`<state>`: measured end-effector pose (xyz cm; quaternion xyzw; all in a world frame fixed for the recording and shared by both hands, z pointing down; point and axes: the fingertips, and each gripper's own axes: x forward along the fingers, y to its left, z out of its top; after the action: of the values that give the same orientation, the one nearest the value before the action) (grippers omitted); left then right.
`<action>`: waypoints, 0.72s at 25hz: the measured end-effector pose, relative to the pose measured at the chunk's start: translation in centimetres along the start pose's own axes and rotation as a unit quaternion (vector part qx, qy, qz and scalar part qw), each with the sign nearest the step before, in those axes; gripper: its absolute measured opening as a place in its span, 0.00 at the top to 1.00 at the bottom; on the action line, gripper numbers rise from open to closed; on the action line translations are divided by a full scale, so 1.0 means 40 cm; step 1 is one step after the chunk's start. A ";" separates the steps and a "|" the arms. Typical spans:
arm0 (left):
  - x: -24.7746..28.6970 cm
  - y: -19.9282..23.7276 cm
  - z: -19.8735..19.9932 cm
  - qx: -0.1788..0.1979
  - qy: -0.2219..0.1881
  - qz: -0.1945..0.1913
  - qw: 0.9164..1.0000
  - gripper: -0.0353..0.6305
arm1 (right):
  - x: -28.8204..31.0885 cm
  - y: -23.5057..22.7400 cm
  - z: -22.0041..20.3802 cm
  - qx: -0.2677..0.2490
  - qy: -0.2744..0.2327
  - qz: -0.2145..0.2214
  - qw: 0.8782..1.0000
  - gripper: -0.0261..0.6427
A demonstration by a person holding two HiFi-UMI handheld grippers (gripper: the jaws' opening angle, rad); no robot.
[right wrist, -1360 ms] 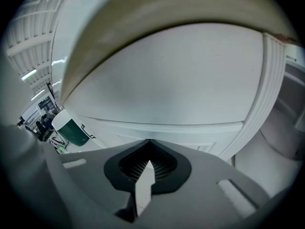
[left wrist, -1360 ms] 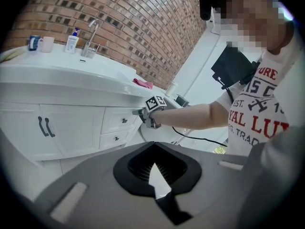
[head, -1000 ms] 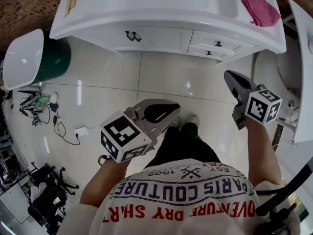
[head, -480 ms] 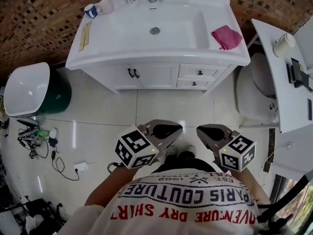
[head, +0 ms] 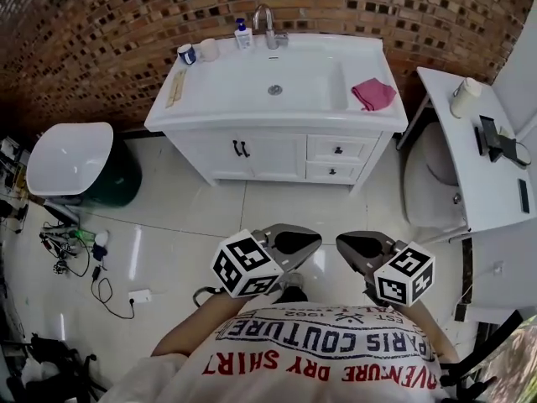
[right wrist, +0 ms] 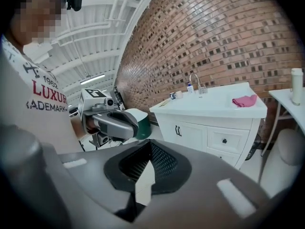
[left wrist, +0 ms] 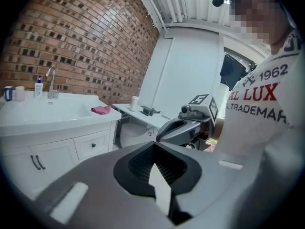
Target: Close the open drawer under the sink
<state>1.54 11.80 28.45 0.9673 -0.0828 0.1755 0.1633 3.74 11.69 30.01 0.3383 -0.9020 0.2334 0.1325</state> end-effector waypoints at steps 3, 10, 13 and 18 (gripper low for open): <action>0.029 -0.126 -0.018 0.003 0.002 -0.003 1.000 0.97 | -0.092 0.049 -0.034 -0.009 -0.010 0.001 1.000 0.95; 0.075 -0.315 -0.056 0.001 0.015 -0.005 1.000 0.97 | -0.271 0.106 -0.094 0.032 -0.047 0.004 0.998 0.95; 0.063 -0.343 -0.034 0.004 0.004 -0.007 1.000 0.97 | -0.303 0.133 -0.087 0.031 -0.060 0.011 0.998 0.95; 0.033 -0.363 -0.024 0.010 -0.006 -0.013 1.000 0.97 | -0.314 0.181 -0.099 0.049 -0.069 0.003 0.996 0.95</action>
<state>5.62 25.57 25.63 0.9710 -0.0692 0.1679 0.1554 8.43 25.40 26.03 0.3569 -0.8975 0.2539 0.0523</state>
